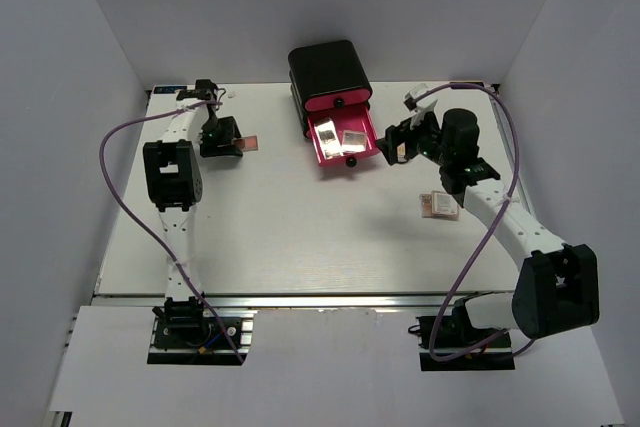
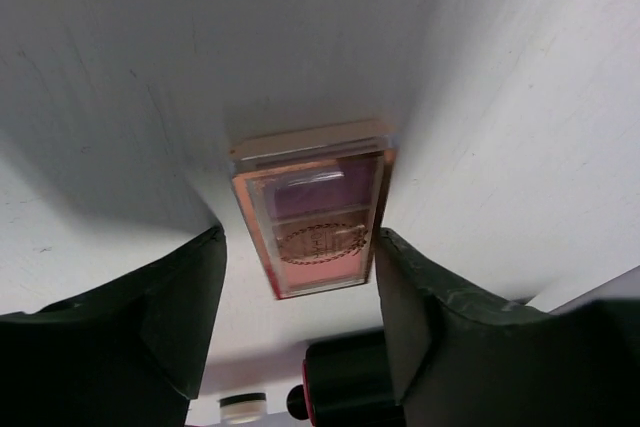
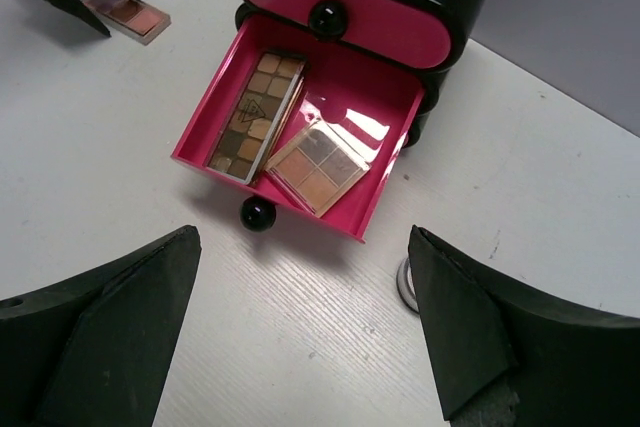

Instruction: Organize the makeup

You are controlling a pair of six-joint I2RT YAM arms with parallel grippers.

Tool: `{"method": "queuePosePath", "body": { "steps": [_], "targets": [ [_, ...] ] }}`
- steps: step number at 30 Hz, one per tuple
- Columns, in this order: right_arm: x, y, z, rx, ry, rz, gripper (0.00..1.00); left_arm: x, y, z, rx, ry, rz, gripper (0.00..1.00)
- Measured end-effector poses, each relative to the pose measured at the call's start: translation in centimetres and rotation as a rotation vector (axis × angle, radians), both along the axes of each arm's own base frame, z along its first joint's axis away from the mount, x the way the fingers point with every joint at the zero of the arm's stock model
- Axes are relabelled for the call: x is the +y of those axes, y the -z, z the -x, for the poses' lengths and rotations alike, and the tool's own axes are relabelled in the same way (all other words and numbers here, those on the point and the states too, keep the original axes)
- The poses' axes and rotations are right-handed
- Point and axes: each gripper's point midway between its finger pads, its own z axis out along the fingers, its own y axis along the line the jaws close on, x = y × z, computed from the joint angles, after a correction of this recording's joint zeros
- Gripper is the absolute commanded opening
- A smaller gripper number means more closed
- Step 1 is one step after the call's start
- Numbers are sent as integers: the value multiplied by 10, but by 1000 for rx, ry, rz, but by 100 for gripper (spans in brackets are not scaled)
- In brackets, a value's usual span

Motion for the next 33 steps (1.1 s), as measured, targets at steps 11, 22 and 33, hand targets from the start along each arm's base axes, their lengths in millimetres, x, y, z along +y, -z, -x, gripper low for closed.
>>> {"method": "queuePosePath", "body": {
  "steps": [11, 22, 33],
  "targets": [
    [-9, -8, 4, -3, 13, -35, 89, 3, 1, 16, -20, 59, 11, 63],
    [-6, -11, 7, 3, -7, -54, 89, 11, 3, 52, 34, 208, -62, 86],
    [-6, -11, 8, 2, -8, -55, 89, 13, 4, 50, 90, 257, -79, 88]
  ]
}}
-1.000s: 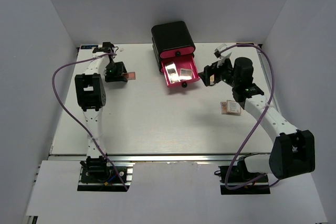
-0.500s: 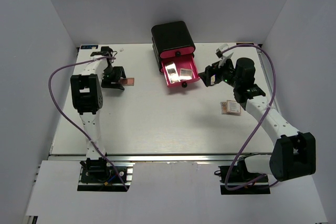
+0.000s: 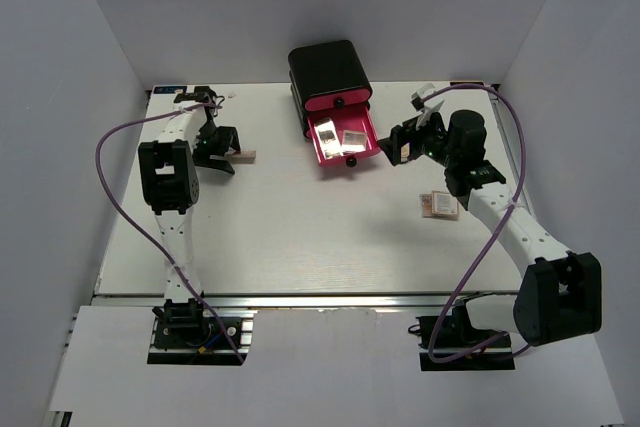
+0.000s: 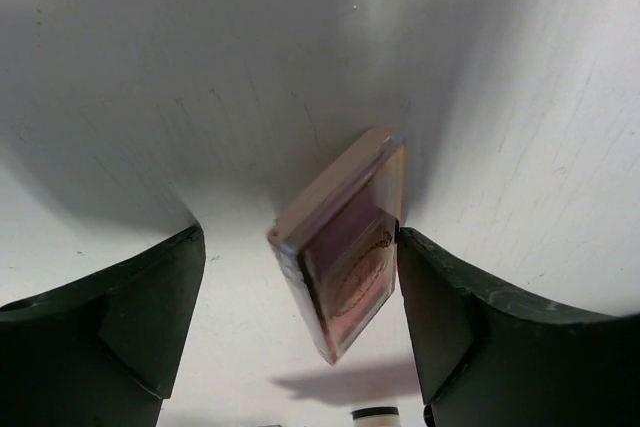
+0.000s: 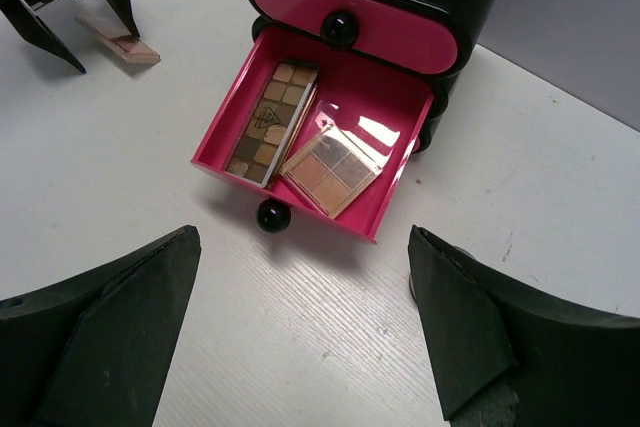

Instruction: Organize the makeup

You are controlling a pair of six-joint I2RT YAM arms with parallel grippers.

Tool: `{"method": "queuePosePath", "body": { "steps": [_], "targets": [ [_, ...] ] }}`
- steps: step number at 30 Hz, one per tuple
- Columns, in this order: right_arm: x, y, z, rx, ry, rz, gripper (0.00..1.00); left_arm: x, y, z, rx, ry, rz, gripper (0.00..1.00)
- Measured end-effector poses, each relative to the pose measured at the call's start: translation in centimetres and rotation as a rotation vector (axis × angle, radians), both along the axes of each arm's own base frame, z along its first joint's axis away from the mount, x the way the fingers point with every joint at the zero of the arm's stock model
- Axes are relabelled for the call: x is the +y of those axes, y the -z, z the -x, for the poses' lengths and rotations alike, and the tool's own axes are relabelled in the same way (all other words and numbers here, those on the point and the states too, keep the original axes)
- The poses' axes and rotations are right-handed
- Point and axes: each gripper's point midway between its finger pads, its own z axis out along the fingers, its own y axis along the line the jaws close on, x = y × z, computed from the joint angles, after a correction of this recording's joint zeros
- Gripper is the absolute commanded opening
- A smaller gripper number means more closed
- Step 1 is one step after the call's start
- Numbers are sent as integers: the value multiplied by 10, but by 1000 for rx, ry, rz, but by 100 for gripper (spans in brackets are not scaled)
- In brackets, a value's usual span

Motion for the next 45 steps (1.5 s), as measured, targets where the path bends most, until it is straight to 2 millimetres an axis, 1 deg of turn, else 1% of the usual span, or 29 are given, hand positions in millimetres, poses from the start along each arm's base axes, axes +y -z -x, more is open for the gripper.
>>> {"method": "queuePosePath", "body": {
  "steps": [4, 8, 15, 19, 22, 23, 24, 27, 28, 30, 31, 32, 35, 36, 38, 40, 41, 42, 44, 45],
  "targets": [
    [0, 2, 1, 3, 0, 1, 90, 0, 0, 0, -1, -1, -2, 88],
    [0, 7, 2, 17, -2, 4, 89, 0, 0, 0, -4, -2, -1, 88],
    [0, 7, 3, 17, -7, 3, 89, 0, -1, 0, -22, -3, 0, 89],
    [0, 7, 3, 17, -9, 2, 89, 0, 1, -1, 10, 13, 3, 89],
    [-1, 7, 3, 17, -6, 2, 89, -1, 2, 0, 25, 24, 5, 85],
    [-1, 7, 3, 17, -5, 1, 89, -1, 2, 1, 27, 29, 3, 83],
    [-2, 6, 3, 17, -3, 0, 89, -1, 3, 2, 30, 32, 4, 77],
    [-4, 2, 3, 10, 2, -5, 89, 0, 4, 8, 41, 45, 4, 71],
    [-4, 1, 3, 6, 3, -7, 89, 0, 4, 10, 40, 48, 5, 58],
    [-5, -1, 4, 1, 4, -8, 89, 0, 4, 15, 43, 53, 5, 42],
    [-5, -2, 4, 1, 4, -9, 89, -1, 2, 16, 30, 64, 9, 26],
    [-5, -2, 5, 0, 4, -9, 89, -1, 2, 16, 18, 73, 8, 19],
    [-5, -3, 6, -3, 3, -8, 89, -2, -1, 16, -29, 112, 10, 8],
    [-5, -4, 6, -6, 4, -6, 89, -3, -2, 15, -48, 131, 9, 7],
    [-7, -8, 8, -22, 7, 2, 89, -9, -5, 13, -96, 190, 5, 1],
    [-12, -14, 11, -52, 24, 9, 90, -17, -10, 5, -165, 271, -11, 0],
    [-17, -15, 12, -62, 50, 12, 89, -24, -13, 1, -205, 320, -20, 0],
    [-22, -14, 13, -71, 79, 16, 89, -34, -18, -3, -244, 371, -29, 0],
    [-35, -11, 13, -81, 129, 25, 84, -65, -35, -5, -331, 494, -50, 0],
    [-41, -10, 12, -78, 148, 30, 74, -87, -49, -4, -387, 568, -60, 0]
  ]
}}
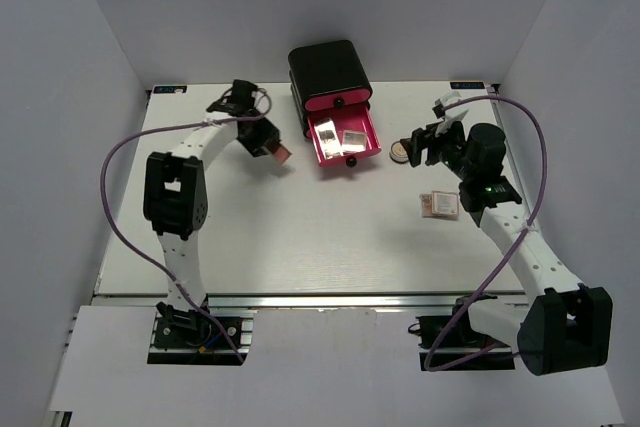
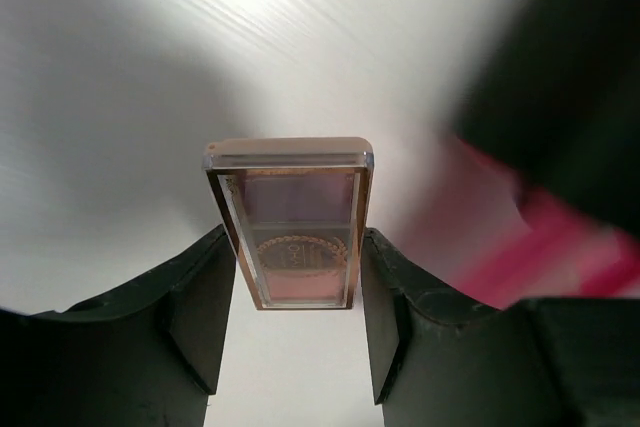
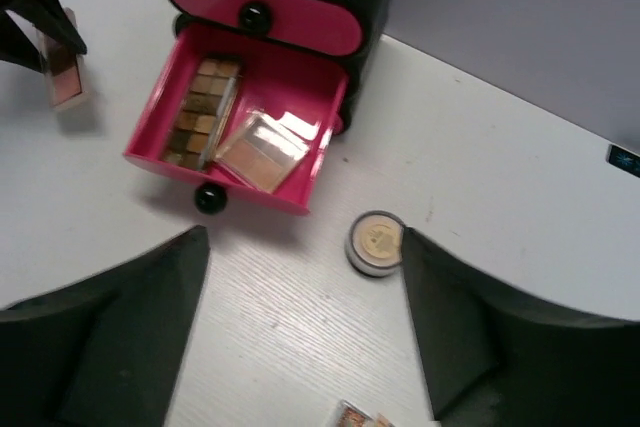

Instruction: Organize the makeup

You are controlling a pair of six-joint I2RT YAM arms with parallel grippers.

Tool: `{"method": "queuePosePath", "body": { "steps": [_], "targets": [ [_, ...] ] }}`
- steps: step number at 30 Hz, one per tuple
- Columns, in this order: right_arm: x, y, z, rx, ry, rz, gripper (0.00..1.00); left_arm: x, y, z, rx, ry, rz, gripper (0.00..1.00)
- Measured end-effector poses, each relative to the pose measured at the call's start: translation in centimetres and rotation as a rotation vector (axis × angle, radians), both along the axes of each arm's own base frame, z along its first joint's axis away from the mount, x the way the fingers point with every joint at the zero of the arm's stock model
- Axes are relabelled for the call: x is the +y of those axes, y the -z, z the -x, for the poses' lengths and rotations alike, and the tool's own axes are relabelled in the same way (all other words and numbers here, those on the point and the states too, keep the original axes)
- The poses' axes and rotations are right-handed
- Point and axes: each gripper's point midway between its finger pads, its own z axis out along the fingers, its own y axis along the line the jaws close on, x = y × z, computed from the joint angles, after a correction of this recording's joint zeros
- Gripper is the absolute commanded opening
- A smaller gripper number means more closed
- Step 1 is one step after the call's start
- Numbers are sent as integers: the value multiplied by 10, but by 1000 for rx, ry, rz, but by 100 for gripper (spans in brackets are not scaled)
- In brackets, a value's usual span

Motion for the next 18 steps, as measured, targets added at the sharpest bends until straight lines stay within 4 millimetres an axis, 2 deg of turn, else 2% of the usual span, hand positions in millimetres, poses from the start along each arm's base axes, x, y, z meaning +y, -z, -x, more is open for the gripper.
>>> {"method": "queuePosePath", "body": {
  "steps": [1, 2, 3, 4, 6, 7, 10, 12, 15, 18],
  "targets": [
    [-7, 1, -2, 3, 17, 2, 67, -18, -13, -1, -61, 62, -7, 0],
    [-13, 2, -4, 10, 36, 2, 60, -51, -35, 8, -133, 150, -6, 0],
    [-20, 5, -5, 21, 53, 2, 43, -73, -53, 15, -195, 216, -4, 0],
    [-25, 6, -6, 24, 65, 7, 36, -99, -73, 24, -258, 287, 2, 0],
    [-34, 9, -6, 43, 88, 5, 27, -139, -106, 39, -371, 397, 12, 0],
    [-36, 10, -6, 47, 92, 8, 27, -151, -117, 43, -413, 430, 13, 0],
    [-39, 8, -2, 48, 98, 8, 27, -167, -134, 45, -498, 480, -15, 0],
    [-40, 4, 1, 40, 101, 7, 28, -167, -131, 39, -505, 483, -57, 0],
    [-41, 0, 4, 27, 102, 5, 30, -171, -121, 19, -508, 480, -124, 0],
    [-42, 1, 6, 31, 103, 9, 31, -174, -106, 1, -502, 474, -190, 1]
  ]
}}
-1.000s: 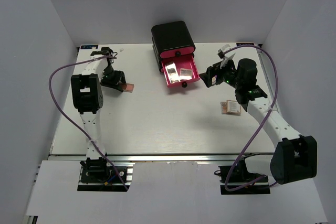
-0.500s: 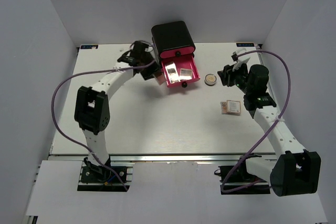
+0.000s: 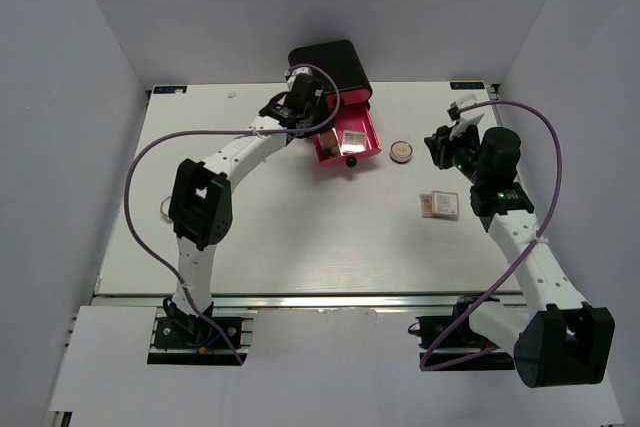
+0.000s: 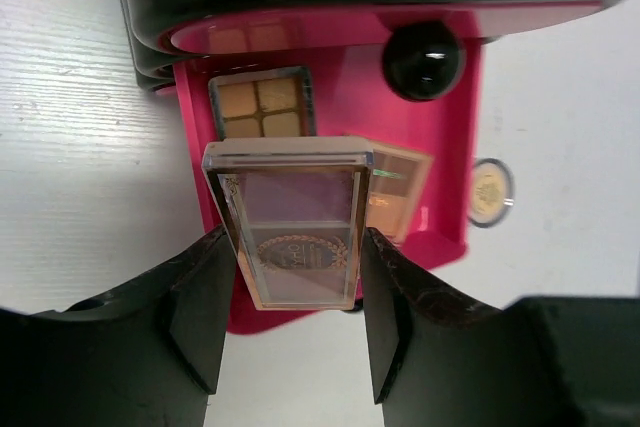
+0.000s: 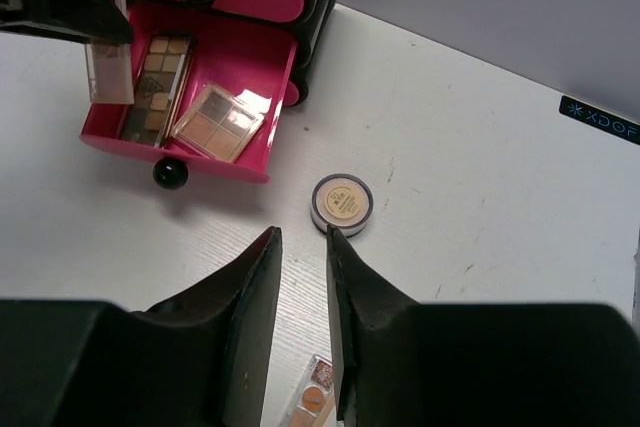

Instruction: Organize the makeup

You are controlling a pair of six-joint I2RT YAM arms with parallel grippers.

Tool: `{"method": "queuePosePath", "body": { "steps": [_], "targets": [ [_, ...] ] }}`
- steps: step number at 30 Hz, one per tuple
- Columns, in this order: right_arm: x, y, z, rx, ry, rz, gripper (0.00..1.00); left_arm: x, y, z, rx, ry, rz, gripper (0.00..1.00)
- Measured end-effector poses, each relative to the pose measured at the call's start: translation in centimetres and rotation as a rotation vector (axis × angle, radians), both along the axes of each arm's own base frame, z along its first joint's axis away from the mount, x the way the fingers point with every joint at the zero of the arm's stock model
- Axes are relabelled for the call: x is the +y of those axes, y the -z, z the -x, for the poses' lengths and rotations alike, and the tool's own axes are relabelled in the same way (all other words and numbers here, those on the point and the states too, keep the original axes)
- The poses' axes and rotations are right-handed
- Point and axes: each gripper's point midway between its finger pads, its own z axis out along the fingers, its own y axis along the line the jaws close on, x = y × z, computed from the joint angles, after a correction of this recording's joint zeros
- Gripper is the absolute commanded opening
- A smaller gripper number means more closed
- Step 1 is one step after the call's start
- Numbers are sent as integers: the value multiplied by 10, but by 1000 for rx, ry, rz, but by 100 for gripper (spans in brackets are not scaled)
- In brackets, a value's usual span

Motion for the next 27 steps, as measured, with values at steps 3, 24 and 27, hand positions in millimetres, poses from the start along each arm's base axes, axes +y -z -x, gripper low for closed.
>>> {"method": "queuePosePath", "body": {
  "steps": [3, 24, 27],
  "targets": [
    [-2, 2, 0, 2, 3, 7, 34, -1, 19, -7, 9, -8, -61, 8],
    [-16, 77, 2, 226, 13, 138, 79, 0, 22, -7, 8, -5, -122, 87],
    [-20, 96, 8, 309, 27, 143, 78, 0, 10, -6, -11, -2, -107, 88]
  ]
}}
